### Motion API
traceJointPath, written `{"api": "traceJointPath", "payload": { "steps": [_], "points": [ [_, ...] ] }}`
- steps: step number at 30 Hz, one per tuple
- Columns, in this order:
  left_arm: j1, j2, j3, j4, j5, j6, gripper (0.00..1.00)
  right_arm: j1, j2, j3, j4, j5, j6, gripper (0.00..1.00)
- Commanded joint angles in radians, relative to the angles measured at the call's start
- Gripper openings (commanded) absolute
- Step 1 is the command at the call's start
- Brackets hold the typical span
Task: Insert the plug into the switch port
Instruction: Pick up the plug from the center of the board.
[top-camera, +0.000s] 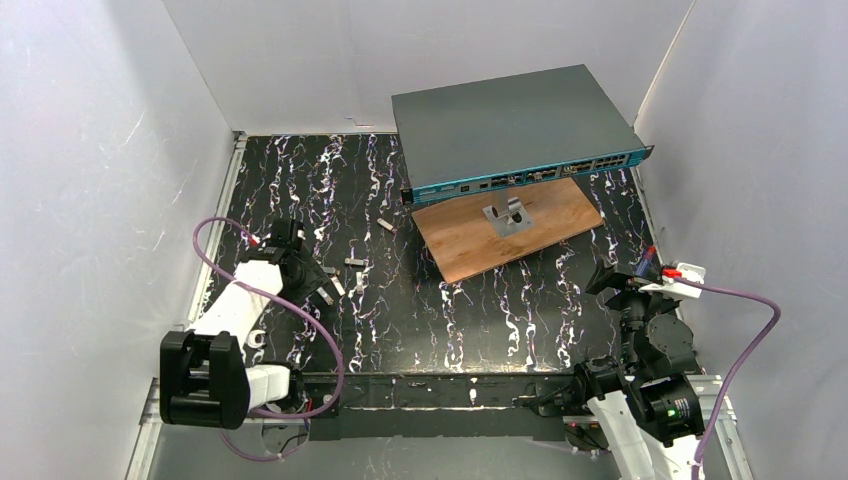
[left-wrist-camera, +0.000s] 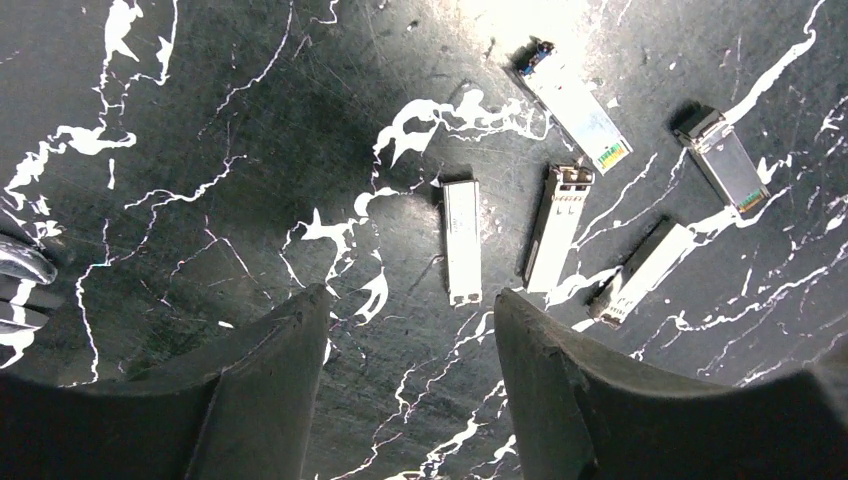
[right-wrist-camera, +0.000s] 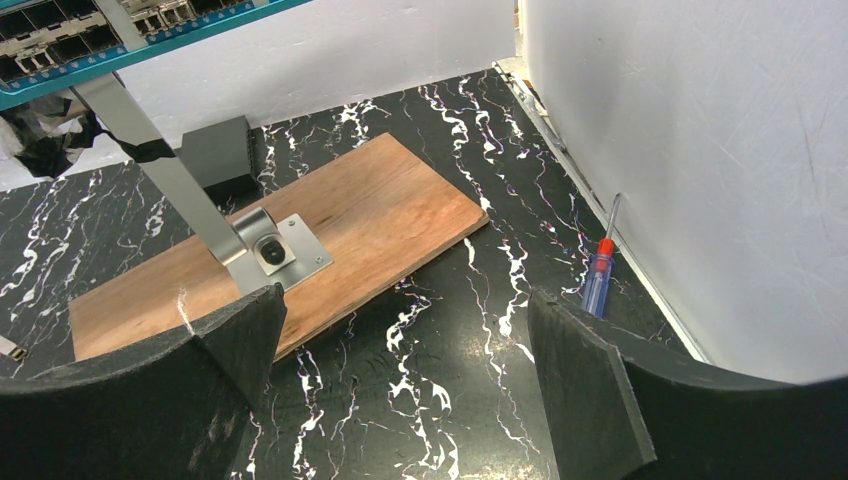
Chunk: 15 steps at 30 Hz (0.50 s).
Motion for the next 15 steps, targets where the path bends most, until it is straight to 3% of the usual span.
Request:
{"api": "traceJointPath", "payload": {
  "steps": [1, 15],
  "points": [
    [-0.023, 0.024, 0.045, -0.033, -0.095, -0.035, 0.59, 0.004, -0.02, -0.004, 0.033, 0.003, 0.005, 1.0],
    [-0.075, 0.162, 0.082, 0.013, -0.108, -0.067, 0.51, 0.002, -0.019, -0.004, 0.036, 0.003, 0.003, 1.0]
  ]
}}
